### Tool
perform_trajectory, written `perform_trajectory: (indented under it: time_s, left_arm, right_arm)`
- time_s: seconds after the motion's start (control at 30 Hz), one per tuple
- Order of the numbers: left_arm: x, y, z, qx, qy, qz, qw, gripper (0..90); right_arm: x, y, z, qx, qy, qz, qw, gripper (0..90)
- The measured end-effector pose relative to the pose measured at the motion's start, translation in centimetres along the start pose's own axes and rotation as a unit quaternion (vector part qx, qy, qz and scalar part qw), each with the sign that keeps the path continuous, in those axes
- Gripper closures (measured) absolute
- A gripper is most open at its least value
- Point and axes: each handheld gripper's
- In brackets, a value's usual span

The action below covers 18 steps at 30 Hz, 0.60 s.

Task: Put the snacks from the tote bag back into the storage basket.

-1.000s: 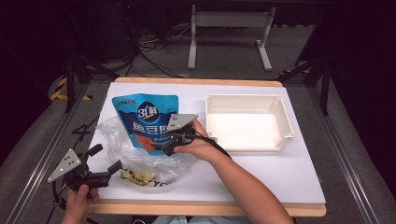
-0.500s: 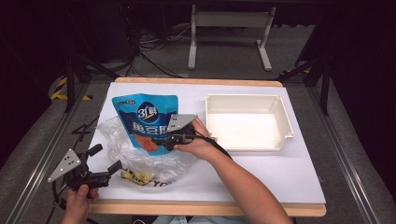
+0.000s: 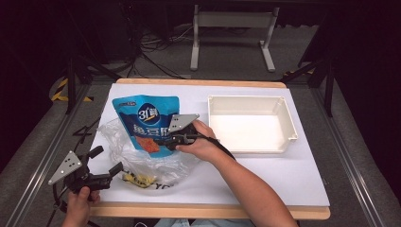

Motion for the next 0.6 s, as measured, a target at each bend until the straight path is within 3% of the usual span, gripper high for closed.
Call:
perform_trajectory:
  time_s: [0.2, 0.6]
  left_arm:
    - [0.0, 0.0, 0.0, 0.0, 0.0, 0.002, 1.0, 0.4]
    - [0.1, 0.0, 0.0, 0.0, 0.009, 0.001, 1.0, 0.4]
  right_arm:
    - [-0.1, -0.6, 1.6, 0.029, -0.018, 0.0, 0.9994, 53.5]
    - [1.4, -0.4, 4.6, 0.029, -0.012, 0.012, 0.9994, 53.3]
Point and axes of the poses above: each handheld gripper's, and its own axes: x roughly backward along the jaws, z roughly out of its top, y roughly to its right, and after that the axes turned 13 degrees about -z, right-handed
